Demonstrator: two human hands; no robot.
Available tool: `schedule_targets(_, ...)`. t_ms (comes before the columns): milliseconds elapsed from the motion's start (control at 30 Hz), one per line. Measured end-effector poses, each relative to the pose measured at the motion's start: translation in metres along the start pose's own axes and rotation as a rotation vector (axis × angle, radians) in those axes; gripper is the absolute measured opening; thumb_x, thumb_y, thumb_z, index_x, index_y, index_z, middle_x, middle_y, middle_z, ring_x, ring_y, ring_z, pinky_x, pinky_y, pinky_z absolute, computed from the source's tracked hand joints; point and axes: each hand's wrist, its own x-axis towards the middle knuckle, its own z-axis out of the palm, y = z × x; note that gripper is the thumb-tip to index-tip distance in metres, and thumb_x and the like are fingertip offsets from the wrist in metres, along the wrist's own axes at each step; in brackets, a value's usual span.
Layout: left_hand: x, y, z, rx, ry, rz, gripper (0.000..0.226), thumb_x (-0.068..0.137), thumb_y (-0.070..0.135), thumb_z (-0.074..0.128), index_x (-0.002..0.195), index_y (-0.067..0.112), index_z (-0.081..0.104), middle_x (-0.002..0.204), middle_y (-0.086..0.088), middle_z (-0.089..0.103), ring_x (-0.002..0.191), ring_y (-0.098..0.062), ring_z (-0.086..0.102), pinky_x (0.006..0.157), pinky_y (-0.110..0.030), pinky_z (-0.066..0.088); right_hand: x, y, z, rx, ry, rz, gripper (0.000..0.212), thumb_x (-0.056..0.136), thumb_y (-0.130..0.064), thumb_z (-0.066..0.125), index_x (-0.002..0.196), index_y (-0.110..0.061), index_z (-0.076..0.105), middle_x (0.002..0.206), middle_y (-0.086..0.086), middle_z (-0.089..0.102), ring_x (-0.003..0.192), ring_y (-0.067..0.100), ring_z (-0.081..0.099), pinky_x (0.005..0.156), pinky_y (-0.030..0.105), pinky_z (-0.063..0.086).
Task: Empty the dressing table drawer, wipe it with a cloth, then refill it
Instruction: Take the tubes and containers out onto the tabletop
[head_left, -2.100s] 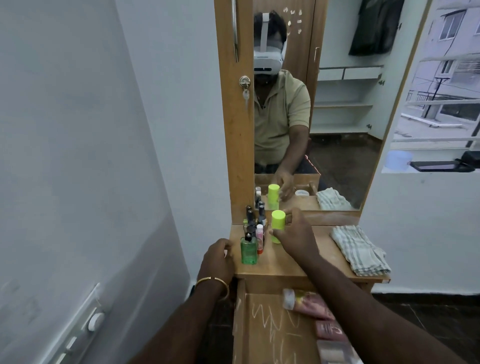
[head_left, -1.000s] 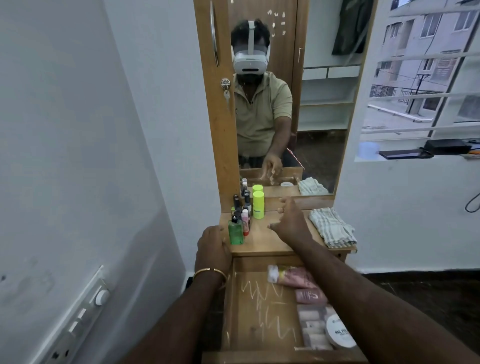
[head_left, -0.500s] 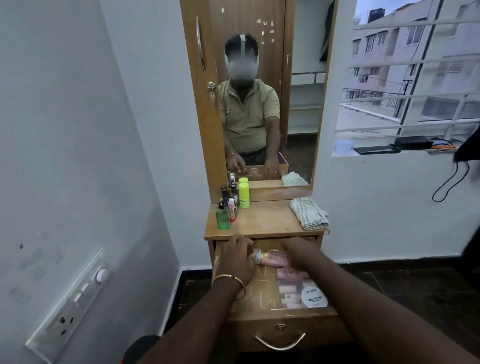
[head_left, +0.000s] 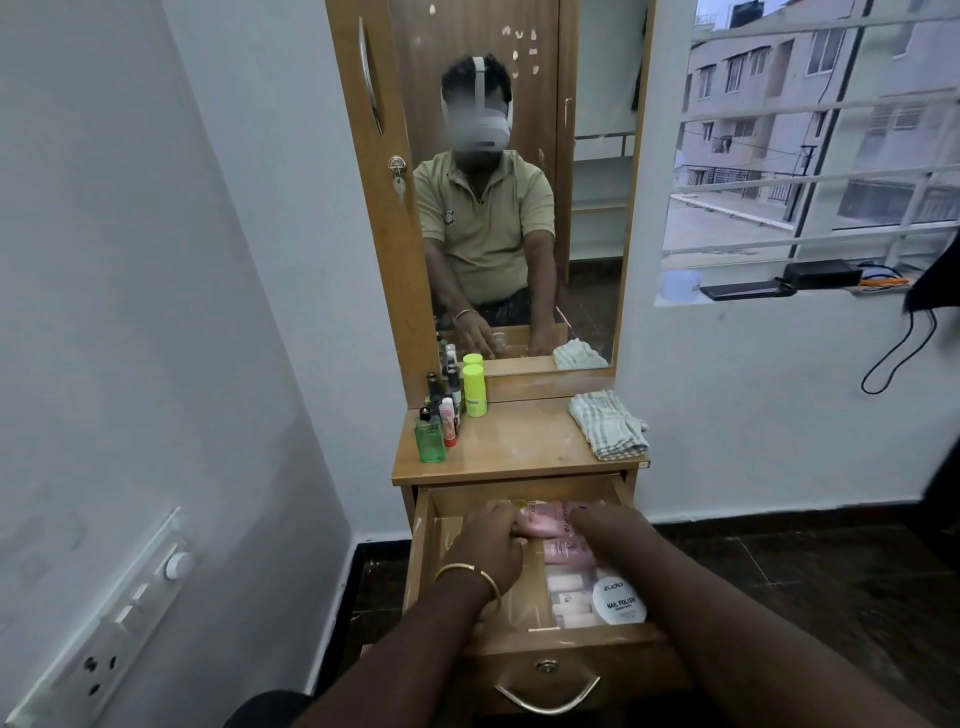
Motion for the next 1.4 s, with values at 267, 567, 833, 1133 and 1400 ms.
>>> schedule_targets(267, 0.002, 0.000, 0.010, 0.038, -0.043, -0.023, 0.027, 0.088, 0.015, 0.059, 0.113, 0.026, 0.064, 0.122, 0.000, 0.059, 0.117, -0.021, 0.053, 0.101, -0.033, 0.044, 0.005, 0.002, 0.000, 0.003, -0.082, -0.063, 0.035, 0.094, -0.016, 0.058, 0.129, -0.009, 0.054, 0.129, 0.013, 0.059, 0.115, 0.025, 0.058, 0.095, 0.033, 0.045)
schedule_targets(567, 0.006, 0.004, 0.005, -0.046, -0.090, -0.035, 0.038, 0.085, 0.016, 0.061, 0.121, 0.027, 0.061, 0.121, -0.001, 0.064, 0.114, -0.021, 0.059, 0.096, -0.031, 0.049, 0.008, 0.001, -0.034, 0.099, -0.108, -0.172, 0.035, 0.083, -0.037, 0.070, 0.116, -0.033, 0.057, 0.113, -0.003, 0.062, 0.100, 0.021, 0.059, 0.088, 0.037, 0.049)
schedule_targets(833, 0.022, 0.004, -0.014, -0.258, 0.018, -0.064, 0.026, 0.082, 0.015, 0.068, 0.107, 0.020, 0.062, 0.103, -0.003, 0.069, 0.092, -0.020, 0.063, 0.083, -0.035, 0.052, -0.005, -0.013, -0.102, 0.539, 0.065, -0.306, 0.045, 0.085, -0.022, 0.066, 0.125, -0.033, 0.049, 0.113, -0.002, 0.056, 0.096, 0.014, 0.059, 0.079, 0.029, 0.051)
schedule_targets(1133, 0.046, 0.002, -0.039, -0.511, 0.285, -0.110, 0.021, 0.084, 0.025, 0.073, 0.100, 0.014, 0.067, 0.093, 0.004, 0.067, 0.084, -0.011, 0.061, 0.070, -0.019, 0.046, 0.000, -0.030, -0.099, 1.057, 0.204, -0.208, 0.042, 0.076, -0.015, 0.083, 0.113, -0.015, 0.063, 0.091, 0.002, 0.071, 0.078, 0.010, 0.067, 0.068, 0.022, 0.053)
schedule_targets(1400, 0.084, -0.002, -0.045, -0.553, 0.235, -0.161, 0.055, 0.073, 0.020, 0.082, 0.122, 0.018, 0.057, 0.117, 0.004, 0.061, 0.099, -0.012, 0.060, 0.080, -0.020, 0.049, 0.046, -0.040, -0.093, 1.171, 0.383, -0.151, 0.022, 0.084, -0.022, 0.075, 0.104, -0.020, 0.066, 0.094, -0.004, 0.072, 0.086, 0.016, 0.067, 0.074, 0.030, 0.054)
